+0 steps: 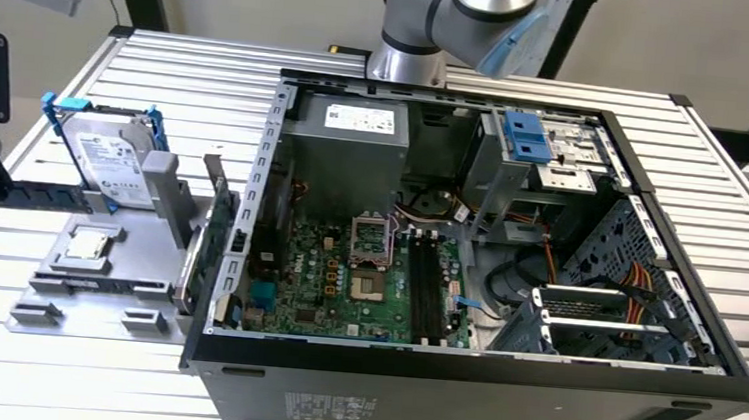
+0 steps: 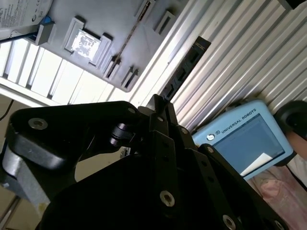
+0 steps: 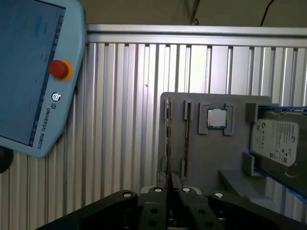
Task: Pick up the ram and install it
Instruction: 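Pick up the ram and move it above insertion slot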
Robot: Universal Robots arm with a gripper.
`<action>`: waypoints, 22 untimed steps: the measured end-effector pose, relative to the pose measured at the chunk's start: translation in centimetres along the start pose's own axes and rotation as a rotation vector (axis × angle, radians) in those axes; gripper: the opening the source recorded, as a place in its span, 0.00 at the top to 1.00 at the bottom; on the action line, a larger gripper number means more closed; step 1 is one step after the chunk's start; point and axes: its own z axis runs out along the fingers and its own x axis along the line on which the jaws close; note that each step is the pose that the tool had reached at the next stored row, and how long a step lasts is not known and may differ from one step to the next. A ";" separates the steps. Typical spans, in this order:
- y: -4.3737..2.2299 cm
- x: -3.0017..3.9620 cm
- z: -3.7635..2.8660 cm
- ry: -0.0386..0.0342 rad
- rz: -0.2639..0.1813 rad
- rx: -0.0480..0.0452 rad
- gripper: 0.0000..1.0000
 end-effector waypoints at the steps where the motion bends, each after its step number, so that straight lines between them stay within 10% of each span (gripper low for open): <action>1: -0.01 0.00 -0.11 0.0000 0.000 0.0000 1.00; 22: -0.08 -0.26 -1.68 -0.0021 0.000 0.0013 1.00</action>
